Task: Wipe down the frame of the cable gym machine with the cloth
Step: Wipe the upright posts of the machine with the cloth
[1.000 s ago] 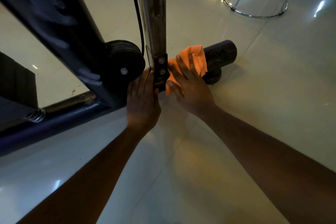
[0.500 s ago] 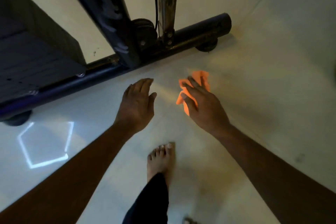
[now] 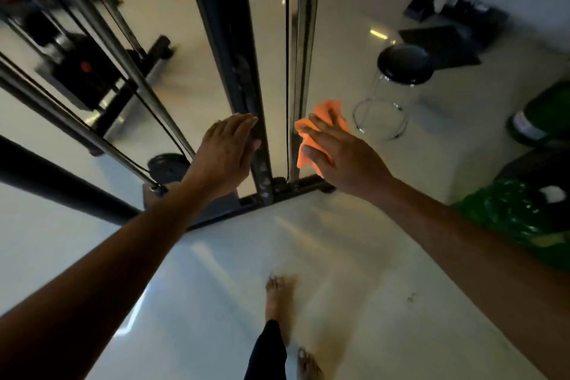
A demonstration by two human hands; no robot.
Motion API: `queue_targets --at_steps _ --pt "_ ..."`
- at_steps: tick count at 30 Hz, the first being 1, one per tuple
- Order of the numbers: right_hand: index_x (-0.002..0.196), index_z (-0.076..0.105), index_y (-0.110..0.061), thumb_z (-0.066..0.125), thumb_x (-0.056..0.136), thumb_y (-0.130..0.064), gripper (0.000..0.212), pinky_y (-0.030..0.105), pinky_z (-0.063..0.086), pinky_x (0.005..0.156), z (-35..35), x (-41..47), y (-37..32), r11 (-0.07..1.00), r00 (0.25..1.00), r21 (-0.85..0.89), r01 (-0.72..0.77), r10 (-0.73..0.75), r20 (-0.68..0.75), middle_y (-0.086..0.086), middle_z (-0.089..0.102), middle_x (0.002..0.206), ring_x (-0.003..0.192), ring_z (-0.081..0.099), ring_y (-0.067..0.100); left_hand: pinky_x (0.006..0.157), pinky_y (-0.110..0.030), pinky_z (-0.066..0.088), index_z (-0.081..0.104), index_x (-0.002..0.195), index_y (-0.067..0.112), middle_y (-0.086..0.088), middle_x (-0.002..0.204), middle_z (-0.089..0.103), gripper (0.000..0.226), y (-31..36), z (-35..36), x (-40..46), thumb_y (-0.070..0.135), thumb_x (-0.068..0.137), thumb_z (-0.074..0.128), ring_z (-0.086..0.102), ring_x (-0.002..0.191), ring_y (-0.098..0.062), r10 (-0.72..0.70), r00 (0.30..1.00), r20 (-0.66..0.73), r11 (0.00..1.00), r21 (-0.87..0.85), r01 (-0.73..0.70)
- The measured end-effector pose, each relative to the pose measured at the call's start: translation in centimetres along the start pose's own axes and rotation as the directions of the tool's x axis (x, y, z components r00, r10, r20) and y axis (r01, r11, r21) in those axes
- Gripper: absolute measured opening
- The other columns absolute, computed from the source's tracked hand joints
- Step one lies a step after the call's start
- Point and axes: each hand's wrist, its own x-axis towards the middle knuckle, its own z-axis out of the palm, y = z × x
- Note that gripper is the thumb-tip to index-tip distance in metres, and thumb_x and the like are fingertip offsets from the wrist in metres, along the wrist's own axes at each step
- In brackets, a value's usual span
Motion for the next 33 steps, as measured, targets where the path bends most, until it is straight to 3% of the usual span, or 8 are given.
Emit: queue_targets --at_steps 4,8,15,22,29,33 --pt "0.165 0.042 -0.037 0.046 0.114 -0.051 0.053 0.054 0.056 0.11 -16.2 5.5 -9.1 0.986 0.98 -0.054 0.161 -0.166 -0.11 -0.013 0.03 0.177 0.162 0.034 0.021 0.124 -0.053 0.037 0.041 0.162 0.016 -0.01 0.162 0.048 0.052 2.3 -18.6 1.6 0.038 0.115 0.04 0.044 0.15 -0.032 0.065 0.986 -0.151 0.993 0.105 -0.049" --pt "0.165 0.042 -0.039 0.047 0.114 -0.05 0.052 0.053 0.055 0.11 -29.4 10.8 -18.0 0.946 0.909 -0.135 0.294 -0.32 -0.268 -0.015 0.032 0.176 0.161 0.035 0.017 0.123 -0.051 0.038 0.042 0.162 0.016 -0.008 0.162 0.049 0.053 4.1 -35.2 2.4 0.04 0.114 0.039 0.045 0.149 -0.03 0.114 0.941 -0.319 0.983 0.171 -0.062" --pt "0.165 0.044 -0.033 0.037 0.113 -0.058 0.057 0.054 0.043 0.123 -44.9 20.9 -33.2 0.841 0.722 -0.299 0.451 -0.541 -0.432 -0.01 0.032 0.177 0.164 0.028 0.012 0.123 -0.05 0.036 0.04 0.163 0.018 -0.007 0.164 0.045 0.053 4.8 -58.6 2.0 0.039 0.114 0.042 0.039 0.152 -0.028 0.163 0.772 -0.614 0.972 0.233 -0.02" --pt "0.168 0.037 -0.035 0.042 0.115 -0.052 0.056 0.052 0.029 0.131 -52.4 28.9 -49.8 0.789 0.588 -0.373 0.489 -0.614 -0.528 -0.009 0.021 0.18 0.166 0.019 0.019 0.123 -0.054 0.037 0.04 0.162 0.027 -0.001 0.165 0.044 0.053 -1.4 -75.0 0.4 0.047 0.113 0.04 0.04 0.152 -0.024 0.262 0.65 -0.713 0.915 0.397 0.067" --pt "0.168 0.035 -0.039 0.042 0.114 -0.054 0.056 0.057 0.037 0.125 -54.0 37.4 -64.6 0.733 0.472 -0.422 0.533 -0.672 -0.571 -0.014 0.0 0.182 0.168 0.009 0.024 0.126 -0.05 0.028 0.042 0.162 0.025 -0.001 0.166 0.045 0.052 -10.0 -87.5 -2.0 0.038 0.112 0.047 0.037 0.155 -0.024 0.321 0.539 -0.779 0.873 0.464 0.15" --pt "0.168 0.034 -0.04 0.043 0.114 -0.054 0.056 0.061 0.052 0.113 -53.5 42.1 -70.6 0.731 0.454 -0.49 0.474 -0.68 -0.575 -0.011 -0.024 0.179 0.163 0.024 0.04 0.125 -0.053 0.034 0.043 0.161 0.024 -0.001 0.166 0.043 0.051 -14.9 -92.4 -1.8 0.037 0.112 0.048 0.035 0.155 -0.025 0.323 0.498 -0.805 0.874 0.456 0.171"
